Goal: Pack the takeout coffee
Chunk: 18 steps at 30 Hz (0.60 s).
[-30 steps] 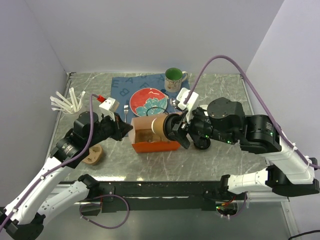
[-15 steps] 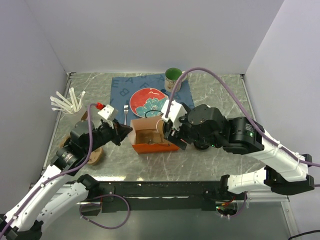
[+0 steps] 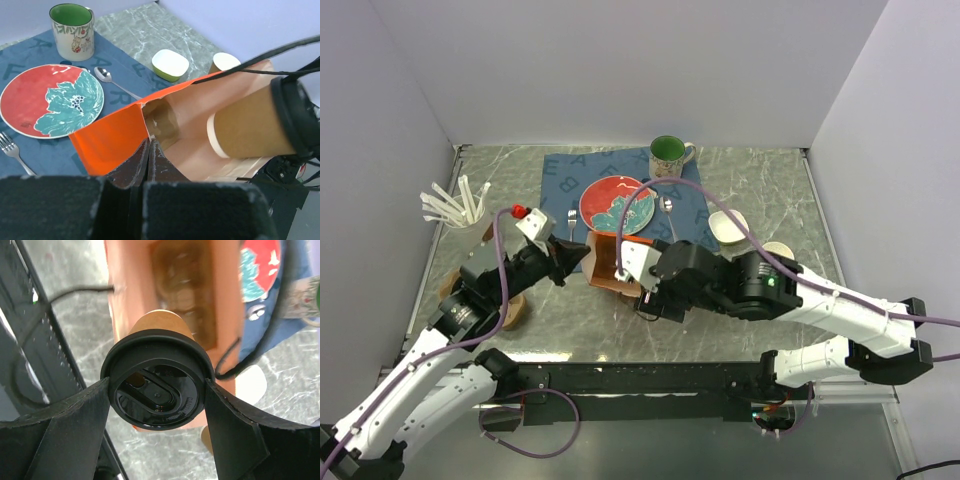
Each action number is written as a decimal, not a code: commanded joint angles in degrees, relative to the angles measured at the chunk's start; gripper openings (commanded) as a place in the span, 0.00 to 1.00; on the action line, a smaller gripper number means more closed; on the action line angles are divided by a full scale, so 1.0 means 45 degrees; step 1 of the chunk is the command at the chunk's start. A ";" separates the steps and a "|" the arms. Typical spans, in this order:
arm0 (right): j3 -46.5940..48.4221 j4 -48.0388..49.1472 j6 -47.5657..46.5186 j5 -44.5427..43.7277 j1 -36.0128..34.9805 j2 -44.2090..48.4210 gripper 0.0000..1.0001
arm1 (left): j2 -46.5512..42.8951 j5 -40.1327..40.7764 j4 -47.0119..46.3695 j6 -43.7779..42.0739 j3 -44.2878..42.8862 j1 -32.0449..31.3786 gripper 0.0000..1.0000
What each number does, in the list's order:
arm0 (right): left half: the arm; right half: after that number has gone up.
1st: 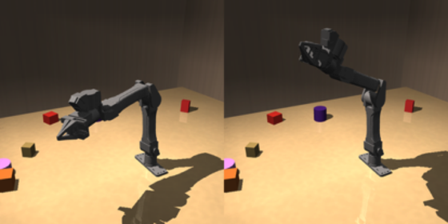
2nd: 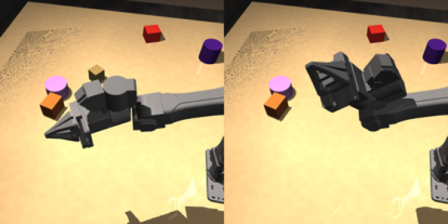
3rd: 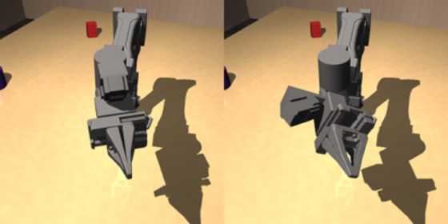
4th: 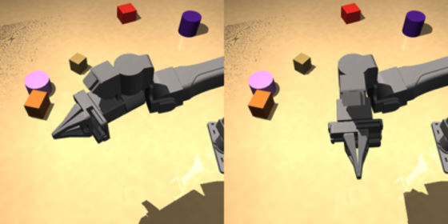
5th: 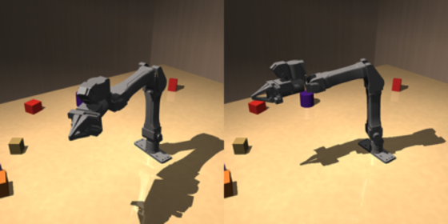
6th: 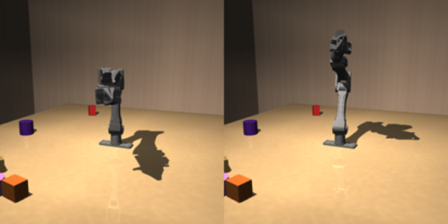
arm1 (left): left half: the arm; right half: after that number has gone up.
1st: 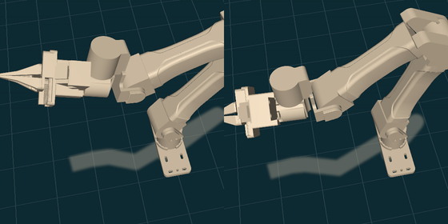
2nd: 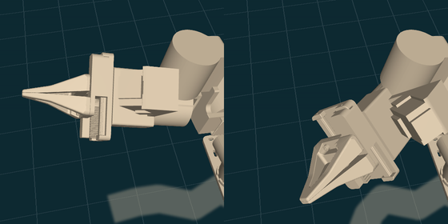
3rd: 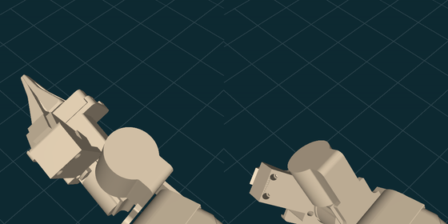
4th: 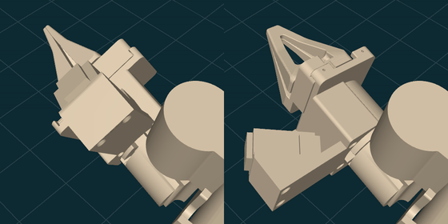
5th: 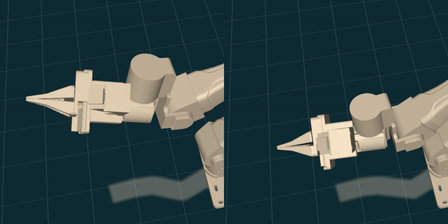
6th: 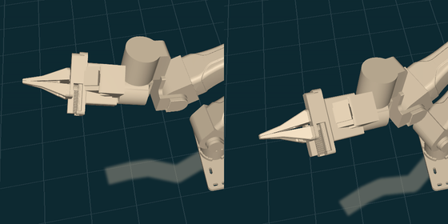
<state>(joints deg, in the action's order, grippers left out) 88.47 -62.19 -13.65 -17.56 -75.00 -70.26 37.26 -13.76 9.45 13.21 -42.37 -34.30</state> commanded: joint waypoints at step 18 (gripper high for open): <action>-0.2373 0.1437 -0.0851 -0.2972 -0.0813 0.0535 0.50 | -0.0896 -0.1649 0.0165 0.0169 0.1134 0.0006 0.01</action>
<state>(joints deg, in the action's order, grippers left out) 78.13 -59.88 -14.35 -25.19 -78.24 -68.88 33.82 -18.76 10.22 13.23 -36.75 -34.30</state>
